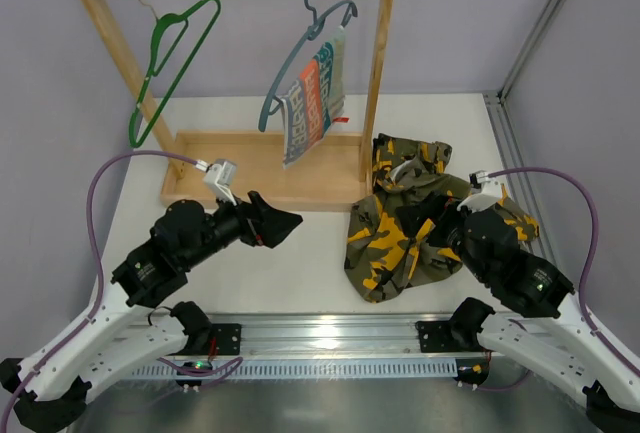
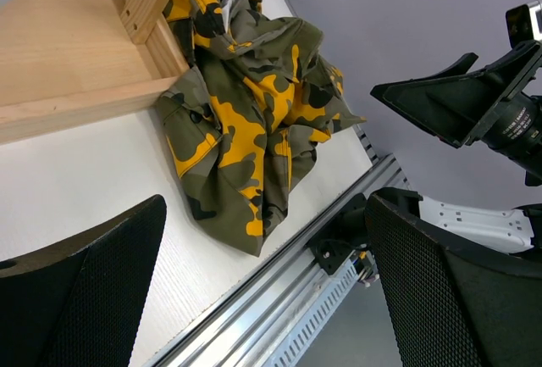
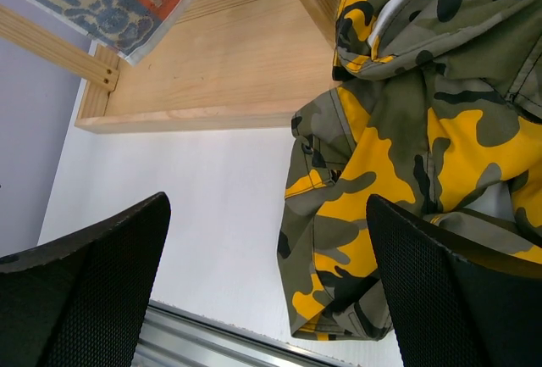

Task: Place the trousers on the hanger
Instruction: Move the trousers to the center of the board

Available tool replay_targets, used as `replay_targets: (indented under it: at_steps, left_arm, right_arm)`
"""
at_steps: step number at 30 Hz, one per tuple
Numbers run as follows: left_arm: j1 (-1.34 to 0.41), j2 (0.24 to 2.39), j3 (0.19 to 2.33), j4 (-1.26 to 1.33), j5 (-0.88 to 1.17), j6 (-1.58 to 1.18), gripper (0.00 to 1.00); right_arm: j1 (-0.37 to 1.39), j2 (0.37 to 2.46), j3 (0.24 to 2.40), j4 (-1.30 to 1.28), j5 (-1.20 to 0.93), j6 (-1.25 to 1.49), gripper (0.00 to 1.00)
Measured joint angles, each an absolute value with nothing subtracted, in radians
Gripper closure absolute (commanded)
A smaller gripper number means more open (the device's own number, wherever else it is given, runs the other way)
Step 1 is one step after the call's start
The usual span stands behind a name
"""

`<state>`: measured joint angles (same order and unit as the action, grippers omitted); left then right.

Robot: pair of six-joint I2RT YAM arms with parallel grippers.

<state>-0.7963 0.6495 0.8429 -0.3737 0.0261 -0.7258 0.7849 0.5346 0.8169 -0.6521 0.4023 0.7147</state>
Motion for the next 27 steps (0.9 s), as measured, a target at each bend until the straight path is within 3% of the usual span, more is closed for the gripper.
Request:
replay_targets:
  at_steps: [12, 19, 22, 27]
  left_arm:
    - [-0.796, 0.693, 0.831, -0.373, -0.003, -0.727, 0.00]
    - [-0.796, 0.871, 0.832, -0.348, 0.017, -0.728, 0.00]
    - [-0.796, 0.962, 0.833, -0.323, 0.039, -0.730, 0.00]
    - [-0.796, 1.112, 0.852, -0.268, 0.080, -0.728, 0.00]
  right_arm:
    - [0.785, 0.581, 0.817, -0.651, 0.529, 0.764, 0.00]
    - [0.757, 0.710, 0.841, -0.628, 0.722, 0.702, 0.00]
    - [0.590, 0.811, 0.868, -0.580, 0.701, 0.643, 0.00]
    - [0.222, 0.920, 0.855, -0.512, 0.463, 0.619, 0.09]
